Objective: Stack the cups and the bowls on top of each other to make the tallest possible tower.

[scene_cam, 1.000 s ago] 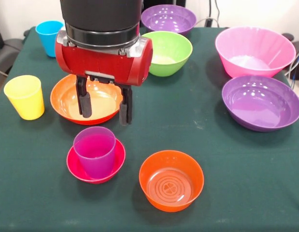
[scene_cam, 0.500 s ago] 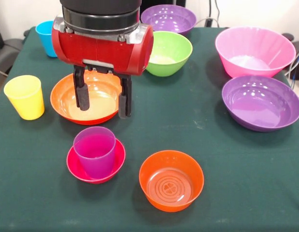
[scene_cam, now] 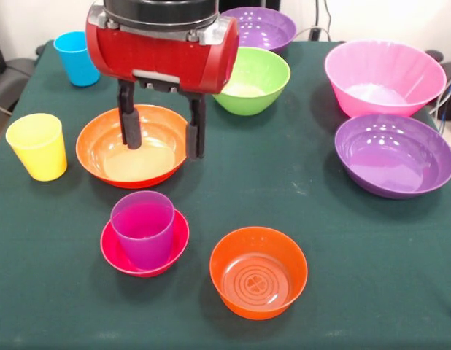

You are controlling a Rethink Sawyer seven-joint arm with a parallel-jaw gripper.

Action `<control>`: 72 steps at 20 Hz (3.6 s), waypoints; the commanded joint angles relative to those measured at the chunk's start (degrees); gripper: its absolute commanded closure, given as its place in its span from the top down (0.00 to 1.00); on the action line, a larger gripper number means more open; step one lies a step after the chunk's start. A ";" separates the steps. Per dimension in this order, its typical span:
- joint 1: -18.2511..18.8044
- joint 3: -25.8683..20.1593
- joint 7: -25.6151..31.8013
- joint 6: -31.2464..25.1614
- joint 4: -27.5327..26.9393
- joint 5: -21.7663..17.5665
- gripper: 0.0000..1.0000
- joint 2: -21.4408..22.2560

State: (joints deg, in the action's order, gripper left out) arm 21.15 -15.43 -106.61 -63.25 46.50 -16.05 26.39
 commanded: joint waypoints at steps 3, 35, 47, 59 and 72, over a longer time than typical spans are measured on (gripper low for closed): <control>-0.90 -1.12 3.32 4.95 13.00 -0.81 1.00 1.33; -3.14 -0.88 -1.41 8.21 7.81 -0.77 1.00 -4.17; -6.46 0.48 -4.85 7.14 1.42 -0.25 1.00 -7.63; -6.22 -0.40 -2.05 7.65 -2.12 0.76 1.00 -10.91; -9.83 0.48 -5.52 8.33 -9.69 0.80 1.00 -16.25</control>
State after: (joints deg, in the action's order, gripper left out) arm 14.12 -14.43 -106.61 -53.07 39.84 -14.35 12.57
